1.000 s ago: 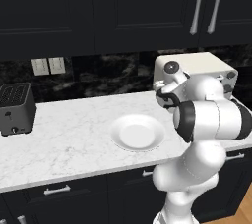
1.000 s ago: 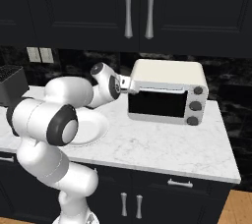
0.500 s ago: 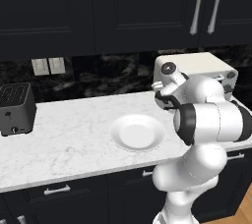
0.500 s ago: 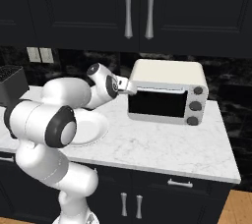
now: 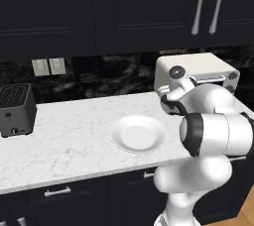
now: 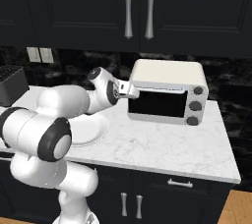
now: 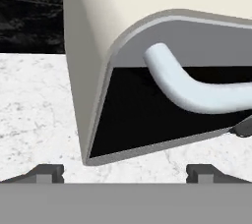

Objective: Pick up the kebab skewer and baguette bread, and place them inside the toaster oven. Close the toaster oven door and start by setting the timer.

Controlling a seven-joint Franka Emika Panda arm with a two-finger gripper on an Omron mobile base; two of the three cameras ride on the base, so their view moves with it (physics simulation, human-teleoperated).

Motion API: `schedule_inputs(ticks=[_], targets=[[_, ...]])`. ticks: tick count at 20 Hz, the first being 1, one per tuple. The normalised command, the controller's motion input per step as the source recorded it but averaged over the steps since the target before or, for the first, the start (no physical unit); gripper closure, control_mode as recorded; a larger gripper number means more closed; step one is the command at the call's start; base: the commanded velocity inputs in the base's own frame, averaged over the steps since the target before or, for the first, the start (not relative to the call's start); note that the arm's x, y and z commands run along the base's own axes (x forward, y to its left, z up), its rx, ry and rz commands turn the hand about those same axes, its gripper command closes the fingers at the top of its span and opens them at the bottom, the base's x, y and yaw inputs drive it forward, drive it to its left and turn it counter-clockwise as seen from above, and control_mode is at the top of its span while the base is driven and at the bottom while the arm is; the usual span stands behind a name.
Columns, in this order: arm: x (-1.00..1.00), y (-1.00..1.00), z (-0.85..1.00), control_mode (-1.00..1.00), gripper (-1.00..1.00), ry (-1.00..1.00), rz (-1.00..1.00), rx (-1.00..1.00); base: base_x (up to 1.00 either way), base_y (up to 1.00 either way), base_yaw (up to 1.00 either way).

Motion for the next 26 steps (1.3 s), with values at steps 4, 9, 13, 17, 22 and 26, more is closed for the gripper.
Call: schedule_inputs(ticks=[4,9,13,17,22,26], targets=[[-0.78,-0.58,0.0,-1.0,-1.0,0.0,0.13,0.01,0.0,0.0,0.0],[-0.79,-0.61,0.05,-1.0,-1.0,-0.01,0.21,0.0,0.0,0.0,0.0],[-0.48,-0.69,0.13,-1.0,-1.0,-0.05,0.26,0.0,0.0,0.0,0.0],[-0.19,-0.91,0.09,-1.0,-1.0,-0.09,0.32,0.0,0.0,0.0,0.0],[-0.14,-0.93,0.01,-1.0,-1.0,-0.21,0.49,0.0,0.0,0.0,0.0],[-0.15,-0.88,0.0,-1.0,-1.0,-0.28,0.55,0.0,0.0,0.0,0.0]])
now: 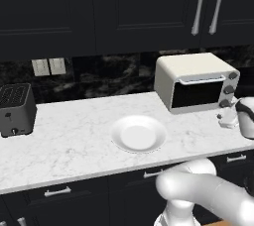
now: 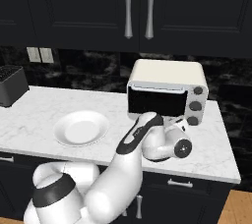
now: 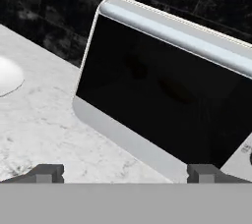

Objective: Pick up the kebab skewer and baguette bread, and place them inside the toaster oven. Close the toaster oven door and start by setting the timer.

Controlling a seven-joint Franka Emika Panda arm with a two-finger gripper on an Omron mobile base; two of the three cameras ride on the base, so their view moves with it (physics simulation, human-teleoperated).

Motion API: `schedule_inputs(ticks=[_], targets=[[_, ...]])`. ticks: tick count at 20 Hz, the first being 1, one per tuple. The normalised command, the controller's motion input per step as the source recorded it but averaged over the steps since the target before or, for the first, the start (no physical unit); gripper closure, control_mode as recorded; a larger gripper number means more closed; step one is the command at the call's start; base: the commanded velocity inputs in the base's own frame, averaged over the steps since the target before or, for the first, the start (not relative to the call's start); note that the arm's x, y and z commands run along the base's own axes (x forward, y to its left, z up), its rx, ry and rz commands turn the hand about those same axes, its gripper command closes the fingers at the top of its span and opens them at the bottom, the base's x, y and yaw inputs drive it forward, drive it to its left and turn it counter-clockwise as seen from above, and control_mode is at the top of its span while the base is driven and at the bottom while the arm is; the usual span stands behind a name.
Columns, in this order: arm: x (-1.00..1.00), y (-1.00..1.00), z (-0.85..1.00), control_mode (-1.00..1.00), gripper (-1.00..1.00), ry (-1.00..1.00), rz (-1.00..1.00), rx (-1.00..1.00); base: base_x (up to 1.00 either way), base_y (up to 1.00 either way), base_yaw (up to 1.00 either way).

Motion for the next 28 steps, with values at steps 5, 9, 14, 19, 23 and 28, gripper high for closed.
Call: schedule_inputs(ticks=[5,9,14,19,23,28], targets=[[0.0,-0.82,0.12,-1.0,-1.0,-0.26,0.34,-0.01,0.0,0.0,0.0],[0.23,-0.5,0.23,-1.0,-1.0,-0.21,0.18,-0.11,0.0,0.0,0.0],[0.39,-0.12,0.13,-1.0,-1.0,-0.21,0.07,-0.15,0.0,0.0,0.0],[0.56,0.0,-0.01,-1.0,-1.0,-0.22,0.0,-0.19,0.0,0.0,0.0],[0.47,0.0,0.0,-1.0,-1.0,-0.2,-0.02,-0.17,0.0,0.0,0.0],[0.44,0.0,0.0,-1.0,-1.0,-0.15,-0.05,-0.14,0.0,0.0,0.0]])
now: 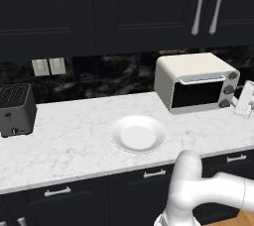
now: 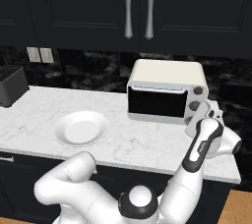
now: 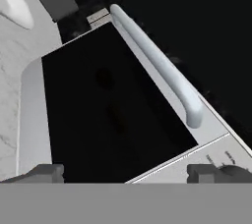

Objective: Pick up the kebab skewer and baguette bread, and place them inside the toaster oven. Close the toaster oven door and start by setting the timer.

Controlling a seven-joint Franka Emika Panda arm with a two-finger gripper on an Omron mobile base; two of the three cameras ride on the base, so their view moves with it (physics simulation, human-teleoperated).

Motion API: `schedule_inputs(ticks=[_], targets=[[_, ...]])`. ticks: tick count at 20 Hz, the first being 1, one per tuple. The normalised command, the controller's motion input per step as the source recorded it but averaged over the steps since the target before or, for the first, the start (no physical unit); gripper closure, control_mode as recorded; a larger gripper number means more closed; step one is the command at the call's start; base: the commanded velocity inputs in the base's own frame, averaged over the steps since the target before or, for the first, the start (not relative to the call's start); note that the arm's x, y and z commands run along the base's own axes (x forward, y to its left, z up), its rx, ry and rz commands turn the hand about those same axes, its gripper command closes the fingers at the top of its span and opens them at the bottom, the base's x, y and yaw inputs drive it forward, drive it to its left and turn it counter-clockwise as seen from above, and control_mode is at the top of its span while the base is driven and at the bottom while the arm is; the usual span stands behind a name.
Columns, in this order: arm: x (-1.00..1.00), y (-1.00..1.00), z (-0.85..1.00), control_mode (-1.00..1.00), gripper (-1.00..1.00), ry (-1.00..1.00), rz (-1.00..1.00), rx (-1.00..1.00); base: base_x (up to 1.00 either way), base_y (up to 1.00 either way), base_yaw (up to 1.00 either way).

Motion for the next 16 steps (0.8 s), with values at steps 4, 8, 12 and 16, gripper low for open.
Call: schedule_inputs(ticks=[4,8,12,16], targets=[[0.18,0.0,0.0,-1.0,-1.0,-0.14,-0.07,-0.15,0.0,0.0,0.0],[0.05,0.0,0.0,-1.0,-1.0,-0.1,-0.14,-0.14,0.0,0.0,0.0],[0.02,-0.09,-0.01,-1.0,-1.0,-0.05,-0.21,-0.15,0.0,0.0,0.0],[0.22,0.03,0.0,-1.0,-1.0,-0.04,-0.17,-0.11,0.0,0.0,0.0]])
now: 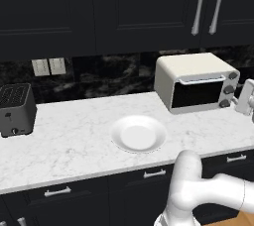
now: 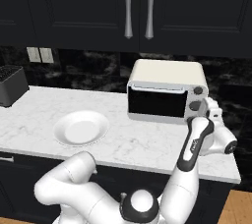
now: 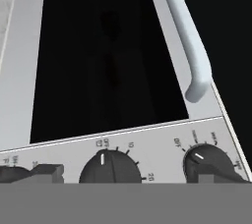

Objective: Pick up the kebab skewer and baguette bread, and place them inside the toaster oven. Close the toaster oven door and start by setting the timer.

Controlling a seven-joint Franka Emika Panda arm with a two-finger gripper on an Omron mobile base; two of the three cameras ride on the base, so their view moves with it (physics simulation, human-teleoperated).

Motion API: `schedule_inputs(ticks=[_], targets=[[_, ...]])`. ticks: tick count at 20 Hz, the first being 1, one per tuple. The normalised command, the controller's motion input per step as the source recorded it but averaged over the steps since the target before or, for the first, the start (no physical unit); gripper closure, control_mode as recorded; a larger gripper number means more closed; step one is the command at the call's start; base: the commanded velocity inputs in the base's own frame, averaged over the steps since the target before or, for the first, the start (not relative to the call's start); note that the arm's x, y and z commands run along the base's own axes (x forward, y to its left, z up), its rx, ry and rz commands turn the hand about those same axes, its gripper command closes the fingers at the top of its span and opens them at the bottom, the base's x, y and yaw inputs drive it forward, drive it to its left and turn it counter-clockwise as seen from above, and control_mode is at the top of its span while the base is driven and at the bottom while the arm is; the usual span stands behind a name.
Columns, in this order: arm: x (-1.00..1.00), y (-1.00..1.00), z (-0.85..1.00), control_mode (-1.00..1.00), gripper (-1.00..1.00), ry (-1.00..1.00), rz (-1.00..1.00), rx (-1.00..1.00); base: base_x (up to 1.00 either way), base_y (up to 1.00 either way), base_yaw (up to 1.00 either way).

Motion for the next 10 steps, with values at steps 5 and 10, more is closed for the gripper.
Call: schedule_inputs(ticks=[5,10], targets=[[0.03,0.14,0.0,-1.0,-1.0,-0.08,-0.08,-0.01,0.0,0.0,0.0],[0.03,0.0,0.0,-1.0,-1.0,-0.01,-0.08,0.0,0.0,0.0,0.0]])
